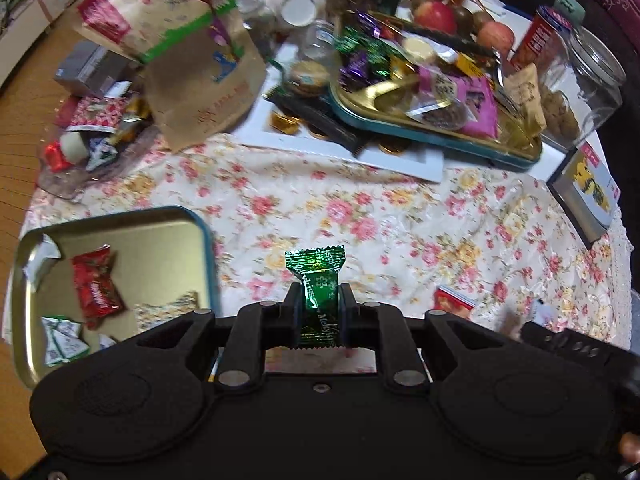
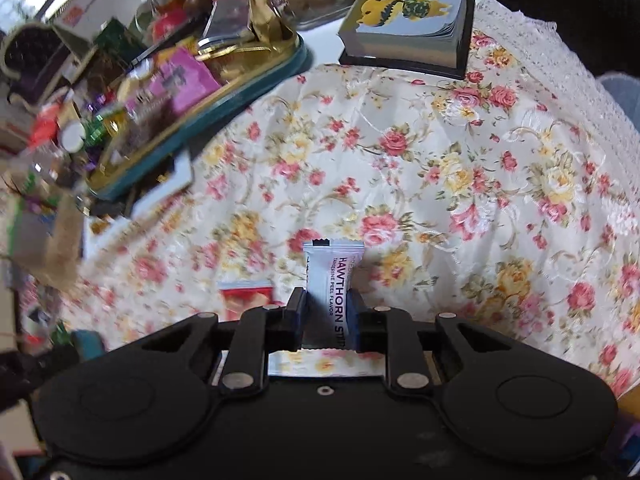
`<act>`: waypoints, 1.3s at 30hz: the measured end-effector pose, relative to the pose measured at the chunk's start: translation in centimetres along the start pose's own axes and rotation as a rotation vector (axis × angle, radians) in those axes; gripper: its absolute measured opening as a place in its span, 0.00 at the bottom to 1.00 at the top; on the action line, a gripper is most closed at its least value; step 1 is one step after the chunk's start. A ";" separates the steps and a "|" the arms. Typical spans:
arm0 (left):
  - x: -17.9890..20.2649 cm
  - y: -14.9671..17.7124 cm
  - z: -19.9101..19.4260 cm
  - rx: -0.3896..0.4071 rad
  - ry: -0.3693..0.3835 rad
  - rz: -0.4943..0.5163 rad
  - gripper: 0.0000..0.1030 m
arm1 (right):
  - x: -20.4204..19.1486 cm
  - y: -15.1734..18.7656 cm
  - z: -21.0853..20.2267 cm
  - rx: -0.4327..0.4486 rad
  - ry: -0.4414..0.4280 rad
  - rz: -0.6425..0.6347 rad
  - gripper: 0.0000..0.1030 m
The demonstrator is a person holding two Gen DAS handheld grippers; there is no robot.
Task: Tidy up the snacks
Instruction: 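Lift both held snacks and carry them over the small gold tray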
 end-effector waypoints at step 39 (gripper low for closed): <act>-25.0 1.0 -3.6 0.027 -0.136 -0.404 0.27 | -27.0 13.1 -2.8 -0.028 -0.352 -0.434 0.23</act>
Point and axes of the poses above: each gripper's, at about its wrist camera, not at the fingertips, and z roughly the way its jaws point, x to its right, y to its underside, the point moved 2 cm from there along z, roughly the way its jaws point, and after that the axes turned 1 degree about x, right-handed, at the moved point
